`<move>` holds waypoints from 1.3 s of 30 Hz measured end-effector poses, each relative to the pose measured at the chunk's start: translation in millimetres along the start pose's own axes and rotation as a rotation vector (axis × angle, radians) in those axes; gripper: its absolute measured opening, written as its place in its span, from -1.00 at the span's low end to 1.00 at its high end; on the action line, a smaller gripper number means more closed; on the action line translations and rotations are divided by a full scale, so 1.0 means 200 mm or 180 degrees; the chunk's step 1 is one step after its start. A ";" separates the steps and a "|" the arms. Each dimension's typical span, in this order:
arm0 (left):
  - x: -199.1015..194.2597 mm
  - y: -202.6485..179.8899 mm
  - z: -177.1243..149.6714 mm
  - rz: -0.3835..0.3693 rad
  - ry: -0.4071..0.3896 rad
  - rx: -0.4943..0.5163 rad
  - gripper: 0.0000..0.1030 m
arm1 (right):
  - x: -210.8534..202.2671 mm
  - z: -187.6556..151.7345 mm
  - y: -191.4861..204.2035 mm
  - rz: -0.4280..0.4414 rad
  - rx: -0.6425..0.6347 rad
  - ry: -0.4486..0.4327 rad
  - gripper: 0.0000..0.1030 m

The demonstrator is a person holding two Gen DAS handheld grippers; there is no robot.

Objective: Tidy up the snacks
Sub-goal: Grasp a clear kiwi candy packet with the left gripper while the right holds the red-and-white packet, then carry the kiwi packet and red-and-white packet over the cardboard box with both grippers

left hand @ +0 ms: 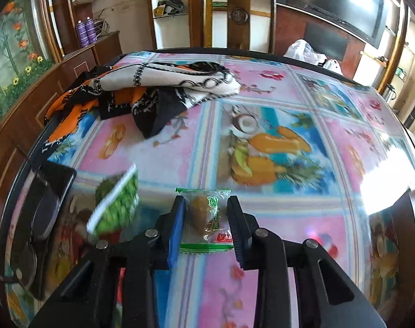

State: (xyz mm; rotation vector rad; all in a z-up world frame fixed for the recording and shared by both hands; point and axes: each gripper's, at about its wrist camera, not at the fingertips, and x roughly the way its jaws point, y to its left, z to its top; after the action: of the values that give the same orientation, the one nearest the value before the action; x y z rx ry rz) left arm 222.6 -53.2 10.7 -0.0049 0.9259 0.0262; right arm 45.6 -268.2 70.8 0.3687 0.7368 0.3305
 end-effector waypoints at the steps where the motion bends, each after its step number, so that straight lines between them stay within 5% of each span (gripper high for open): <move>1: -0.02 -0.02 -0.02 -0.0005 -0.0003 0.0024 -0.44 | 0.00 0.00 0.00 0.0003 0.0003 0.0000 -0.52; 17: -0.49 -0.24 -0.19 -0.0271 -0.0508 0.0164 -0.46 | -0.06 0.02 -0.03 -0.0069 0.0030 -0.0120 -0.52; 39: -0.63 -0.50 -0.32 -0.0425 -0.0681 0.0447 -0.46 | -0.17 0.06 -0.17 -0.0146 0.0198 -0.0264 -0.52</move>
State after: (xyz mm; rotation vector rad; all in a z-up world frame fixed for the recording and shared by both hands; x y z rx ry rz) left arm 98.4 -156.9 71.6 0.0652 0.7102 -0.1596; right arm 35.0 -314.2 84.4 0.4214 0.6741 0.2481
